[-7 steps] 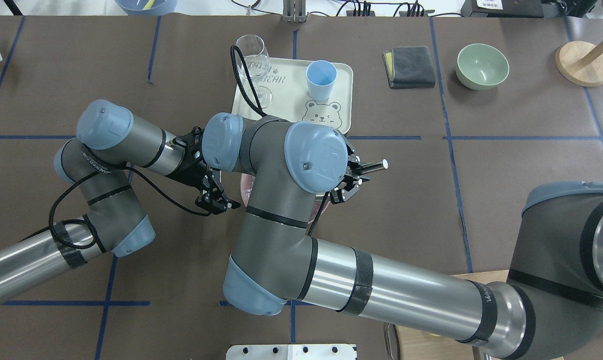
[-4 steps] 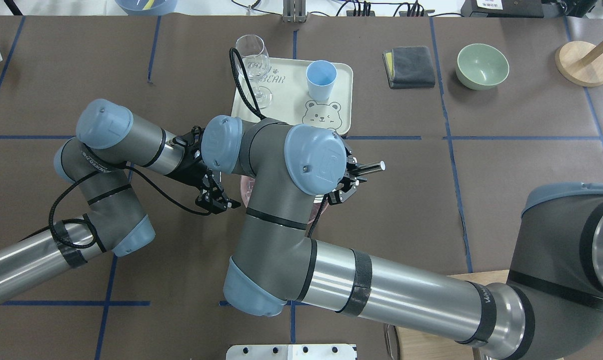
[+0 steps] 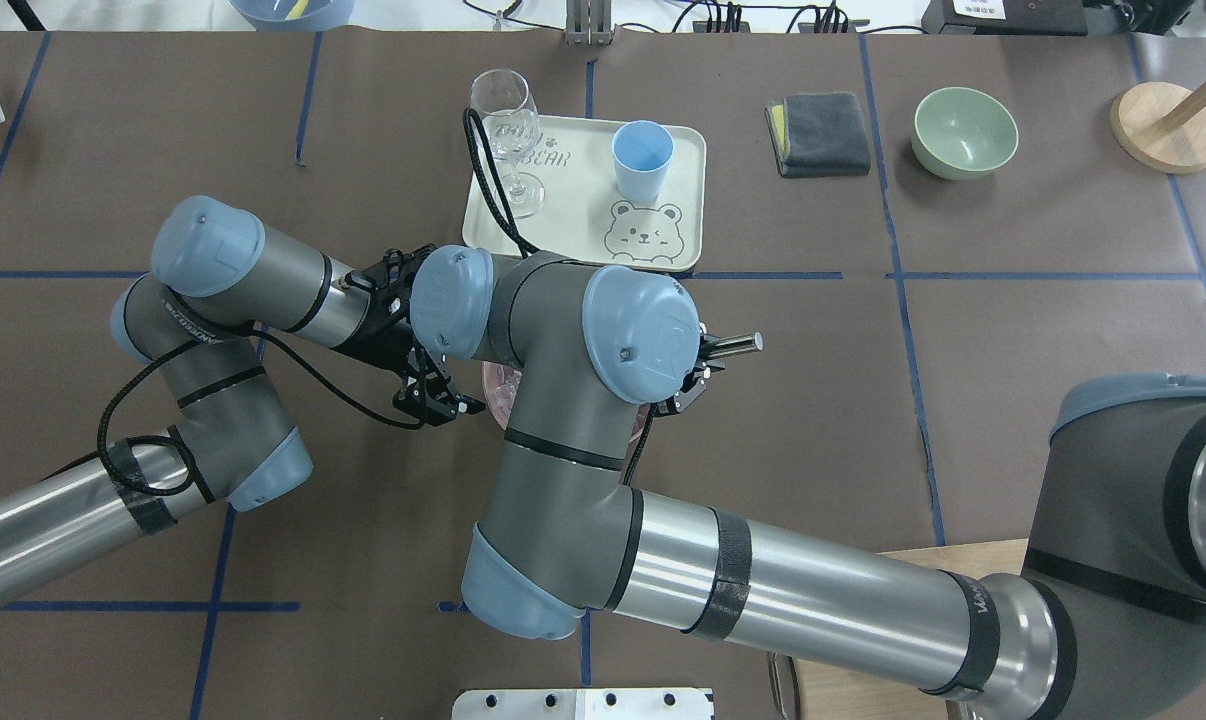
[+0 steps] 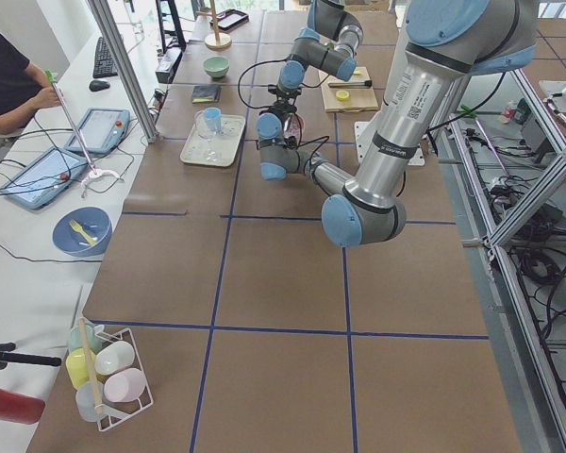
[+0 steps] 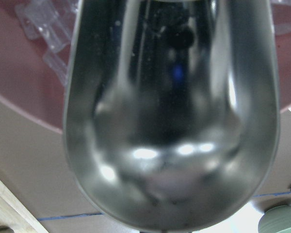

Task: Put ice in cup with scoop
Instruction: 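Drag the scoop through the ice and lift it out filled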

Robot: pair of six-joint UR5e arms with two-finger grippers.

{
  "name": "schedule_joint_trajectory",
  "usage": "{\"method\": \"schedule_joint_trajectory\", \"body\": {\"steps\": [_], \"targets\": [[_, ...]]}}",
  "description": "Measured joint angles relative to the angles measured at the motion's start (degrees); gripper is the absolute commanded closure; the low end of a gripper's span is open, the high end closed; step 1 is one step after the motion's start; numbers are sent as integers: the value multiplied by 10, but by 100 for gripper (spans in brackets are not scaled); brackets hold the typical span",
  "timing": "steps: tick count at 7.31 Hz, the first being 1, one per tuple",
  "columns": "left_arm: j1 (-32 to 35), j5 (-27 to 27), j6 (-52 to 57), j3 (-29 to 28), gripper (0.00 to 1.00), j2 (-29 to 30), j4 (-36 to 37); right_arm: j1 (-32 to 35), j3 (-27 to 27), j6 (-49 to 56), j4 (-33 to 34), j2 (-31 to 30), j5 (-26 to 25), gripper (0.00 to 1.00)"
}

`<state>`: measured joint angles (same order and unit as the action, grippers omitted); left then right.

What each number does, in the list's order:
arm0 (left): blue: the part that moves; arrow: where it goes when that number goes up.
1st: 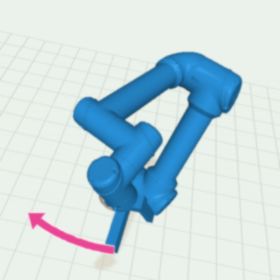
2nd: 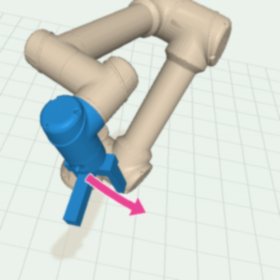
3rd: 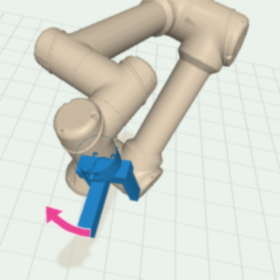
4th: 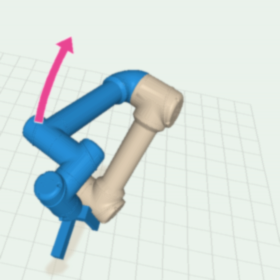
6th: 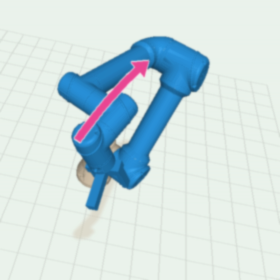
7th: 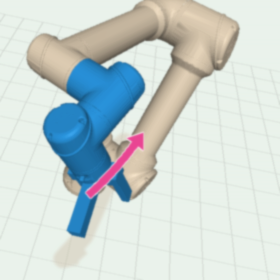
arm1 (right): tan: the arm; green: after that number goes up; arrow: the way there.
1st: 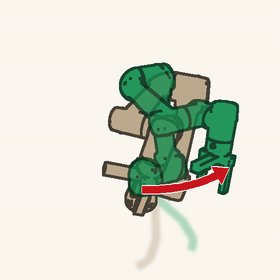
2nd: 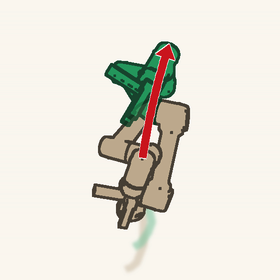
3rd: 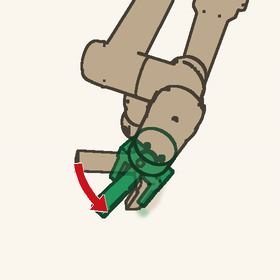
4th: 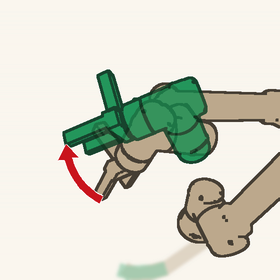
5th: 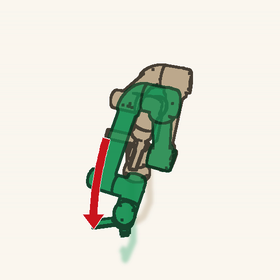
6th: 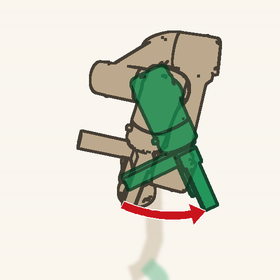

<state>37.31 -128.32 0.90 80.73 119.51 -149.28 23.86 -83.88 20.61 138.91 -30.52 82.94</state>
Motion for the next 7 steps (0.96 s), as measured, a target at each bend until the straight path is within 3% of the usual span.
{"method": "schedule_joint_trajectory", "body": {"steps": [7], "targets": [[0,0,-11,-2,0,0,-17,0,-8,-1,-71,-31,6,100]]}}
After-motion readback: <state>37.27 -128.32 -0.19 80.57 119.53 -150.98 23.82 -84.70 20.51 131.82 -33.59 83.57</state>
